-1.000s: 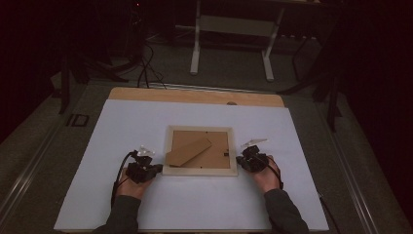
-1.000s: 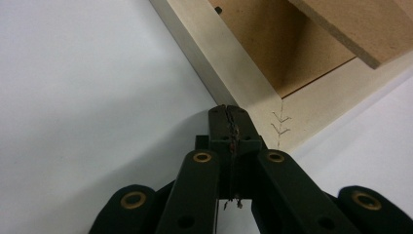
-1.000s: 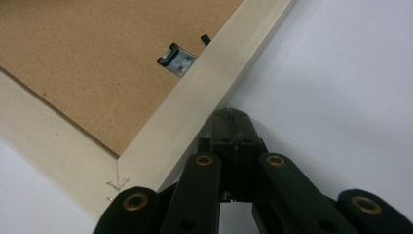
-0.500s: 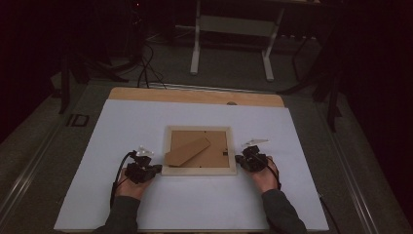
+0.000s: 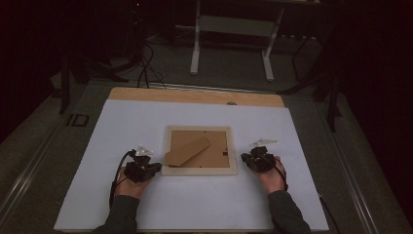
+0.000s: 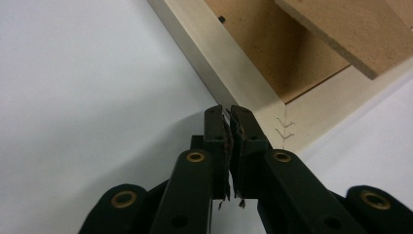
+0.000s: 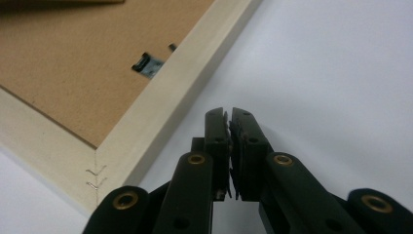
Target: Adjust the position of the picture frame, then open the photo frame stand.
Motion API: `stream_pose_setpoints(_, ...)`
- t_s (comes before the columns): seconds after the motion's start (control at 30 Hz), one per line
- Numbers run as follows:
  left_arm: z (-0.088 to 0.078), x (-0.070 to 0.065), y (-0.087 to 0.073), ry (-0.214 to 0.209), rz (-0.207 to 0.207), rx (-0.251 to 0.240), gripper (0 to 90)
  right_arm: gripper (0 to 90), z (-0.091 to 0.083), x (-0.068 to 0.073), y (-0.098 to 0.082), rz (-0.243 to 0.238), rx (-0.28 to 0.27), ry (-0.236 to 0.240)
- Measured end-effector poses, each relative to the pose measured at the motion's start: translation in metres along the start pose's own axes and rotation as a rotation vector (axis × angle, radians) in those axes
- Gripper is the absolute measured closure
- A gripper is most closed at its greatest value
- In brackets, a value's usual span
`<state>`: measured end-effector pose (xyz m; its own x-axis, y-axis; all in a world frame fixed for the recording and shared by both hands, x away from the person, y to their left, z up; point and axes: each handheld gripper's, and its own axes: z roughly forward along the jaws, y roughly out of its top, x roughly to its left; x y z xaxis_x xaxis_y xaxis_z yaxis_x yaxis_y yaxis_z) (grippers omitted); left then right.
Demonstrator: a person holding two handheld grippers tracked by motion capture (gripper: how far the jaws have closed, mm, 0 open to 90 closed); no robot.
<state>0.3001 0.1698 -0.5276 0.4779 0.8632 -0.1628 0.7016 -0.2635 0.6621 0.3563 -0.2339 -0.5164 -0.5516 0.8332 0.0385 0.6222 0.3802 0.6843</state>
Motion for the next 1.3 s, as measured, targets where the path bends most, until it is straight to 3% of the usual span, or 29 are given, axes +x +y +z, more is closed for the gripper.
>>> stream_pose_setpoints(0.43,-0.013,0.007,0.005,0.003,-0.03,-0.092,70.0,83.3,-0.013,-0.012,-0.005,0.03,-0.026,-0.016)
stream_pose_setpoints(0.47,-0.018,0.009,0.005,-0.008,-0.033,-0.13,70.0,82.9,-0.013,-0.012,-0.005,0.029,-0.029,-0.016)
stream_pose_setpoints(0.57,-0.022,0.011,0.006,-0.035,-0.039,-0.16,63.5,81.3,-0.013,-0.012,-0.006,0.027,-0.026,-0.015)
stream_pose_setpoints(0.83,-0.03,0.01,0.016,-0.108,-0.031,-0.209,54.7,79.4,-0.015,-0.013,-0.009,0.035,-0.023,-0.001)
stream_pose_setpoints(0.97,-0.033,0.003,0.026,-0.116,0.029,-0.191,57.5,78.3,-0.016,-0.014,-0.011,0.041,-0.024,-0.002)
stream_pose_setpoints(1.3,-0.026,-0.009,0.058,-0.1,0.068,-0.107,52.3,76.2,-0.017,-0.014,-0.011,0.046,-0.032,0.001)
